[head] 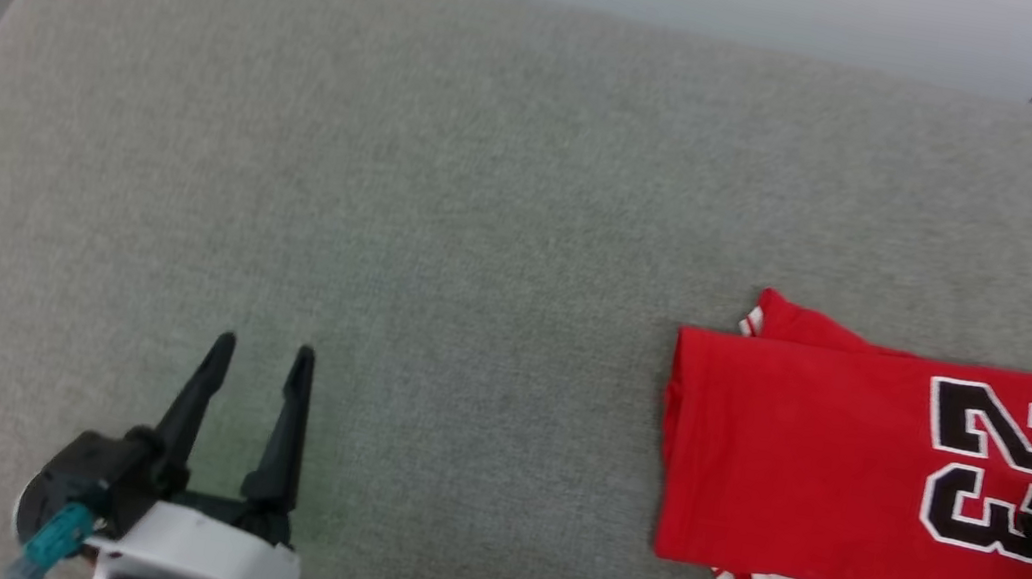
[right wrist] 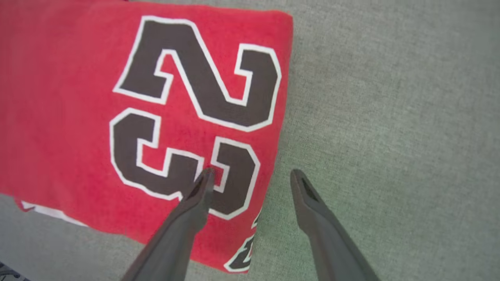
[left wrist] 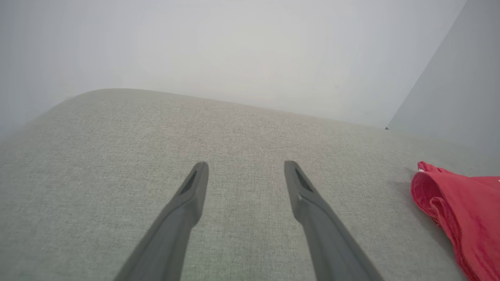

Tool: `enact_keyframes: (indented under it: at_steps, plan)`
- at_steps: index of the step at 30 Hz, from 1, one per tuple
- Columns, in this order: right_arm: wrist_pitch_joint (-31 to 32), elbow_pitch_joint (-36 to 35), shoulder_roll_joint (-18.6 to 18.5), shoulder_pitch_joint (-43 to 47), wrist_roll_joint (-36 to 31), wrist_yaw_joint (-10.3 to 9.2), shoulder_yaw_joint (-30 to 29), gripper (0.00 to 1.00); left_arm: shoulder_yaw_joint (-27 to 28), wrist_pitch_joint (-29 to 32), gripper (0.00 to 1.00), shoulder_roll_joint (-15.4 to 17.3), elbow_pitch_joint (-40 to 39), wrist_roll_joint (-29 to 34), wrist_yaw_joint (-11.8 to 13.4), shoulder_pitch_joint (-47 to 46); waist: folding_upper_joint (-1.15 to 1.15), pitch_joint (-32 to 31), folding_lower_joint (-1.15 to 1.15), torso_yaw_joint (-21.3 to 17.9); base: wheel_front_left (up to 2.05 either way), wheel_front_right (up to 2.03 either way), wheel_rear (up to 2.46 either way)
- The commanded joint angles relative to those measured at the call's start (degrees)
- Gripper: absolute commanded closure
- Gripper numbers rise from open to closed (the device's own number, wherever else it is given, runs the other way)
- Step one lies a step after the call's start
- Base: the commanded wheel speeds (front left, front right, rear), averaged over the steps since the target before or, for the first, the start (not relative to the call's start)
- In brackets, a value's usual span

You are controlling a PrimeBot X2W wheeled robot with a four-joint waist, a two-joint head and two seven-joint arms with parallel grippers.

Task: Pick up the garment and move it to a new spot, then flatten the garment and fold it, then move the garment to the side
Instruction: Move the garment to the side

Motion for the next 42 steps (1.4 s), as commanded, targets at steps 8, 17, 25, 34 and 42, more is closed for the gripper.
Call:
enact_keyframes:
  at_steps: [8,17,25,34,42]
  plan:
    - [6.23,1.36,0.68,-3.06,-1.48,-0.04,1.83,0.0,-0.47,-0.54,0.0,-1.82,2.04,1.08,-1.26,-4.75,0.0,6.4,0.0,3.02,0.0,0.0,0.0]
    - [7.1,2.27,2.48,-2.44,-1.56,-0.04,4.08,0.84,0.43,-0.56,0.0,-3.53,3.36,2.06,-2.39,-6.78,0.0,7.34,0.0,3.06,0.0,0.0,0.0]
    - [4.4,2.56,3.15,-1.88,-1.16,-0.05,3.27,1.0,1.45,-0.58,0.0,-3.91,4.35,2.92,-3.37,-6.6,0.0,5.93,0.0,1.71,0.0,0.0,0.0]
    - [-3.64,2.89,5.17,-0.62,0.11,-0.06,-1.72,1.0,2.15,-0.58,0.0,-3.82,4.06,3.4,-4.0,-5.22,0.0,4.35,0.0,-2.3,0.0,0.0,0.0]
    - [-9.84,5.06,4.31,-1.54,0.1,-0.05,-6.9,1.0,2.35,-0.57,0.0,-2.24,3.15,4.0,-4.25,-5.8,0.0,4.99,0.0,-7.31,0.0,0.0,0.0]
